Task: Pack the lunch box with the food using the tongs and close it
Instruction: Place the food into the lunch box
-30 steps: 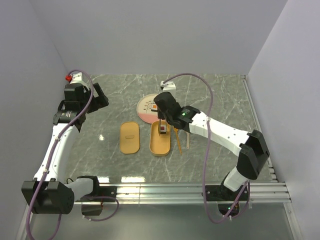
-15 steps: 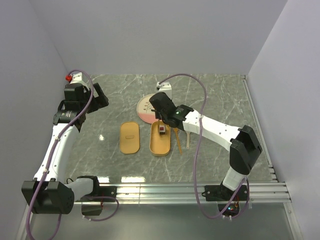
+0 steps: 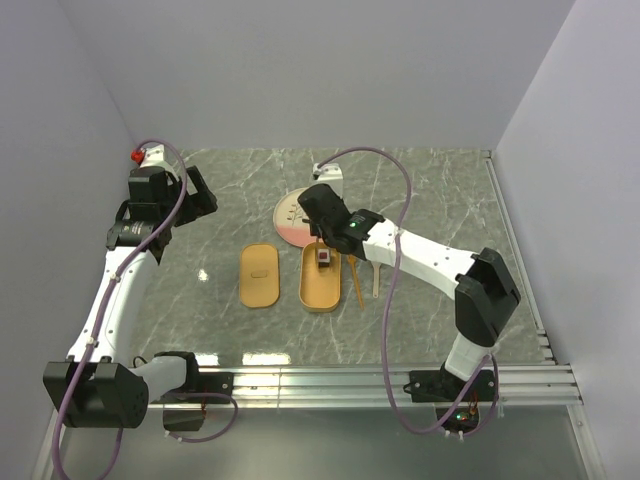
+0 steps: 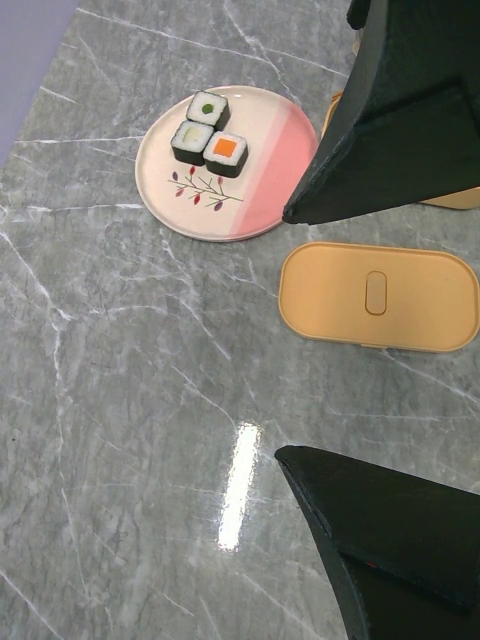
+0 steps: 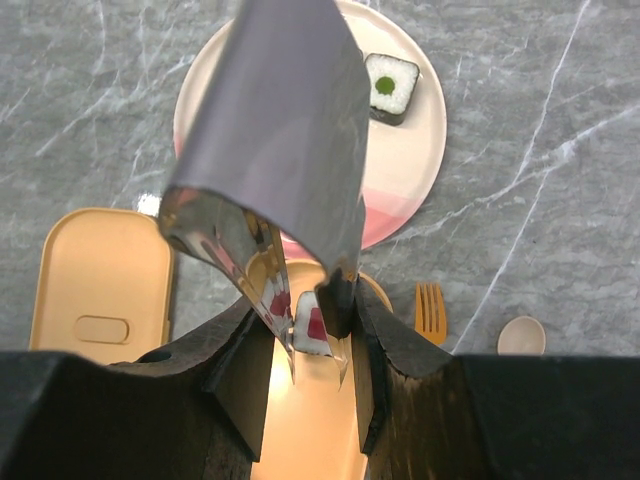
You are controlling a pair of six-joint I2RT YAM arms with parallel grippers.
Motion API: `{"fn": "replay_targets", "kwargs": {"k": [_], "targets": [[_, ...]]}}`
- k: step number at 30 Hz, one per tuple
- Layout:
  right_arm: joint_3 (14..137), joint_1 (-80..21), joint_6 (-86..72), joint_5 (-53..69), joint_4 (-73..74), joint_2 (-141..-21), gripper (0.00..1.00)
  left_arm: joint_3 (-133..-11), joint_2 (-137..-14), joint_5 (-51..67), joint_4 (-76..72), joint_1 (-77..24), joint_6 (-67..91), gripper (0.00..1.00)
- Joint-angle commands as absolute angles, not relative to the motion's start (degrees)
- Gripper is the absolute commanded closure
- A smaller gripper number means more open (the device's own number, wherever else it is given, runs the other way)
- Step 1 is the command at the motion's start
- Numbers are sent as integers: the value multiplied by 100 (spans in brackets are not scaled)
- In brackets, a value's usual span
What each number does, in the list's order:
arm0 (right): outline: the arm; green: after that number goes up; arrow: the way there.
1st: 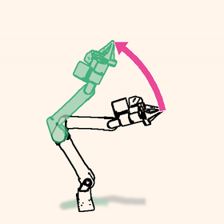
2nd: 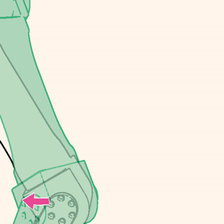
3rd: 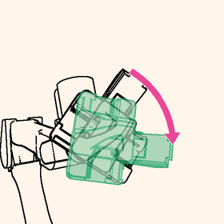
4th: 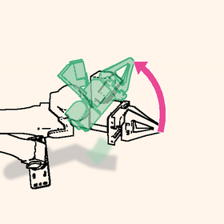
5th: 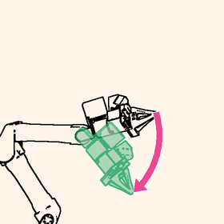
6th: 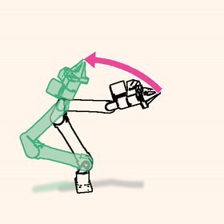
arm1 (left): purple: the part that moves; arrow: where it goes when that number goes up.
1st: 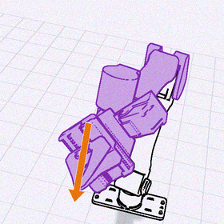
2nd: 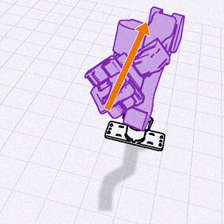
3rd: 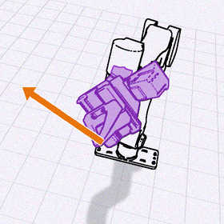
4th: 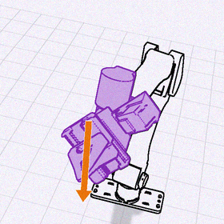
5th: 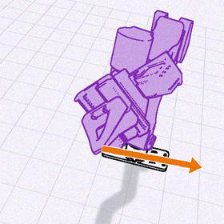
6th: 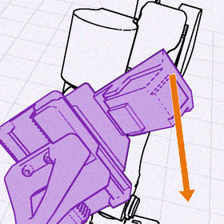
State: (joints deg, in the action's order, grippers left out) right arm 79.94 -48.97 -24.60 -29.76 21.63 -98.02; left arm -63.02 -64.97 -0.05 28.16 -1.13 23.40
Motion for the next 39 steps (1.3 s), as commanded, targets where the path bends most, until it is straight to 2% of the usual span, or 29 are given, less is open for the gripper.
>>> {"fn": "replay_targets", "kwargs": {"k": [1, 7, 18, 34, 39], "targets": [[8226, -4860, -2470, -3234, 1846, -9931, 78, -6346, -6425, 9, 2716, -132, 2276, 1], [8191, -4852, -2479, -3261, 1889, -9958, 70, -6346, -6399, 18, 2716, -141, 2268, 1], [8077, -4869, -2505, -3287, 1942, -9651, 47, -6275, -6354, 9, 2681, -141, 2294, 0], [8050, -4931, -2435, -3190, 1986, -8895, 46, -6223, -6293, 18, 2654, -141, 2320, 1], [8384, -4931, -2268, -3208, 1890, -9078, 46, -6231, -6293, 18, 2646, -132, 2303, 0]]}}
